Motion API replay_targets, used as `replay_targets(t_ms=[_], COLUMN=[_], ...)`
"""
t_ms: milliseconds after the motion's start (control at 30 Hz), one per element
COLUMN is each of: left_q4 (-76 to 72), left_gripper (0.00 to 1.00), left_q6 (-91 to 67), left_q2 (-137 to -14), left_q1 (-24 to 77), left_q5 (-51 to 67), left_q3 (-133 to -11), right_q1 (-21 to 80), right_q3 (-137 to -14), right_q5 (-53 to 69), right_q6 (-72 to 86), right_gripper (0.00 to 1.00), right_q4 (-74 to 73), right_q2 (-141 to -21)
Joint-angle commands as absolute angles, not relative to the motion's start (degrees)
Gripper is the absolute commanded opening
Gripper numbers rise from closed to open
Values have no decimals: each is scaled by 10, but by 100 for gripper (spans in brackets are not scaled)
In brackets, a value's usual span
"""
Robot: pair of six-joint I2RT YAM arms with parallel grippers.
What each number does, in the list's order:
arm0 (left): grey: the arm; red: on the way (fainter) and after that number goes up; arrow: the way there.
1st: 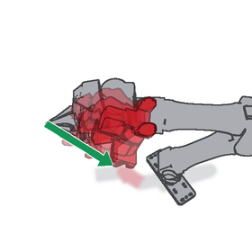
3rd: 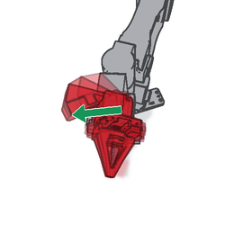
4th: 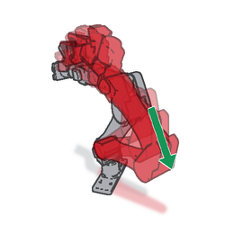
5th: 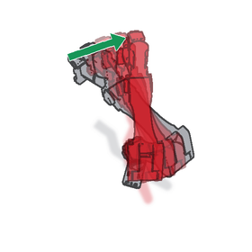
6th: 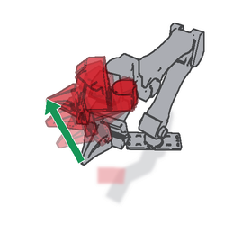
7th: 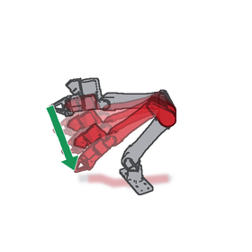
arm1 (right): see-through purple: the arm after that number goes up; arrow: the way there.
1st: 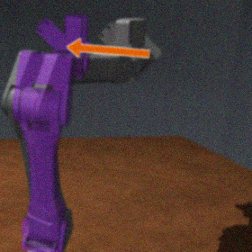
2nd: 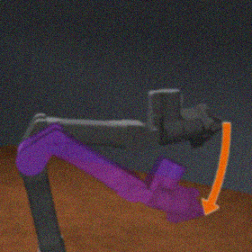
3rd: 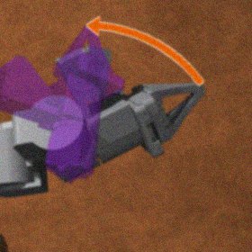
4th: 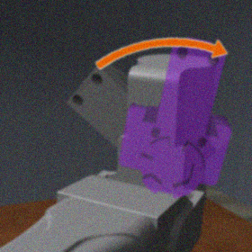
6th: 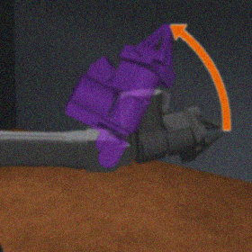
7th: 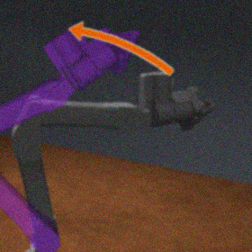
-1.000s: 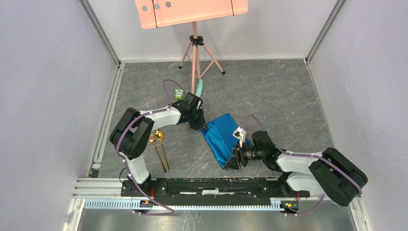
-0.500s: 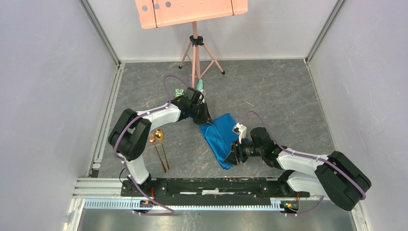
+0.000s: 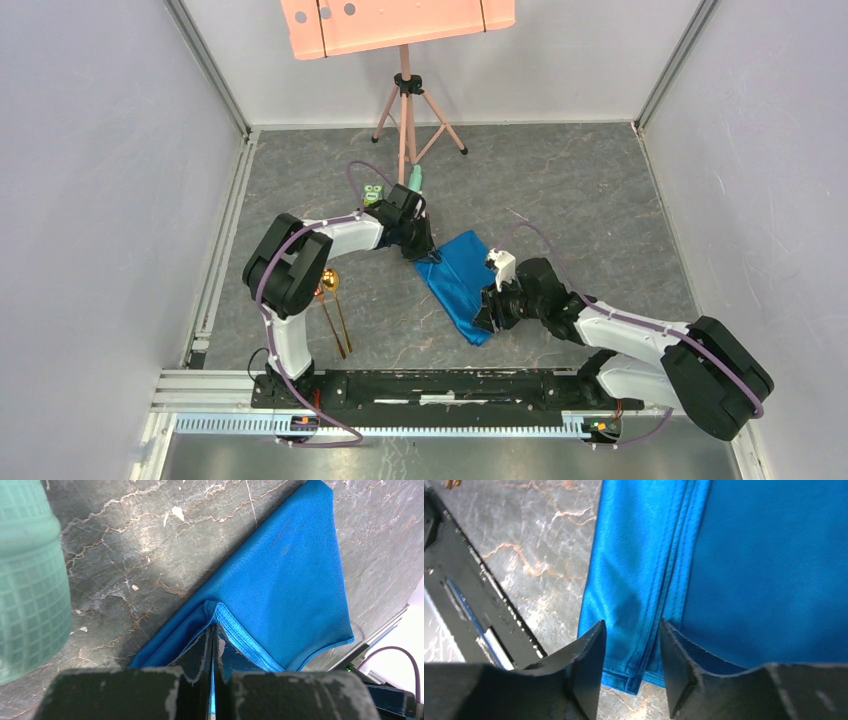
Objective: Fold the napkin into a case and place the utensils inside
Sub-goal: Smooth out the 2/3-rectangle-folded napkin at the center of the board.
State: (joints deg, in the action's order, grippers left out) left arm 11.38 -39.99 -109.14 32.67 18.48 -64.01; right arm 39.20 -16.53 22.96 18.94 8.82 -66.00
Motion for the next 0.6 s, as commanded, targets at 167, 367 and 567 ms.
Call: replay_targets(t_ms=[167,367,567], left_q4=[111,124,128], left_gripper=[4,17,35], left_q6=[-382,-375,-375], left_q2=[-1093,-1061,-1010], left_q1=[324,335,344], left_q5=[164,179,211], left_q3=[-655,-668,-676], right_q1=[402,402,410], right_q3=[-256,-265,-230], right_q5=[128,85,85], right_q6=[149,156,191], right_gripper=[43,43,38], right_q4=[-15,-18,23], right_q2=[-637,-651,-656])
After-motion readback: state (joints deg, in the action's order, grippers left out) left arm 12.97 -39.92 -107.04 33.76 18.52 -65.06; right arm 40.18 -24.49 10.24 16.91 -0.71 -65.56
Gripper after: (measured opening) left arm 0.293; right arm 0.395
